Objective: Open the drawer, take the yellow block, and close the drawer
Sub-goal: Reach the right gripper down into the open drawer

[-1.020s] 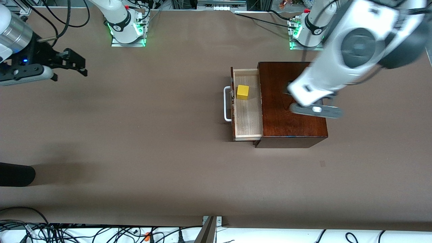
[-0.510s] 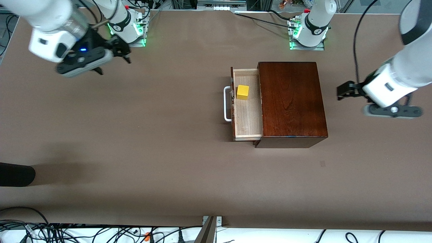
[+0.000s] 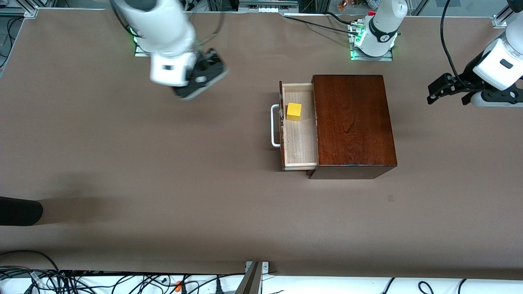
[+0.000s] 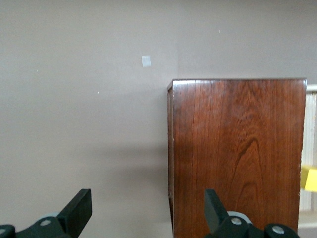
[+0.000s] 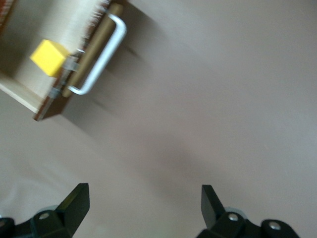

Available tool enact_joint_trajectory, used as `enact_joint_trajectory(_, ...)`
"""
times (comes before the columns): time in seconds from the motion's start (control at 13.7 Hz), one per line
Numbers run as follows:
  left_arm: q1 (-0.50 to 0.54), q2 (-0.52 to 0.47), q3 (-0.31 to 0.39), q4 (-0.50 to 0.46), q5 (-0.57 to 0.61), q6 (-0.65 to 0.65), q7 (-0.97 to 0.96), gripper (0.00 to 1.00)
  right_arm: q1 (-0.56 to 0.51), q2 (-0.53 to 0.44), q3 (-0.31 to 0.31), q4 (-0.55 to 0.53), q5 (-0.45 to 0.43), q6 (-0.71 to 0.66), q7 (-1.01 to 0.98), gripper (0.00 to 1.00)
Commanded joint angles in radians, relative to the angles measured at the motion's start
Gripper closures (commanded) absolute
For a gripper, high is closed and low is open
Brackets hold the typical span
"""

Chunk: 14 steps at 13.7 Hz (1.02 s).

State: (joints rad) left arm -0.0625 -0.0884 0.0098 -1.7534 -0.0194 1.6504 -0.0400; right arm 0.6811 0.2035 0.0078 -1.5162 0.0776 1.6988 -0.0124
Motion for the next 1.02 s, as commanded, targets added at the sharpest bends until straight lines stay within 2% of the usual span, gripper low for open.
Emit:
enact_joint_trajectory(0.0,0.012,0.019,-0.022,0.032,0.039,-0.049,0.049,0.00,0.144,0.092,-0.011,0.025,-0.108,0.121,0.005,0.00)
enact_joint_trajectory(0.15,0.018,0.074,-0.021,0.107,0.036,-0.099,0.049,0.00,0.189,0.157,-0.011,0.046,-0.116,0.211,0.005,0.00)
enact_joint_trajectory(0.51,0.015,0.082,-0.022,0.120,0.032,-0.103,0.043,0.00,0.336,0.359,-0.011,0.088,-0.121,0.451,-0.018,0.00)
enact_joint_trajectory(0.66,0.015,0.081,-0.022,0.120,0.027,-0.106,0.042,0.00,0.379,0.436,-0.012,0.169,-0.130,0.449,-0.067,0.00)
enact_joint_trajectory(0.95,0.017,0.082,-0.021,0.120,0.004,-0.104,0.051,0.00,0.374,0.461,-0.014,0.191,-0.140,0.449,-0.214,0.00)
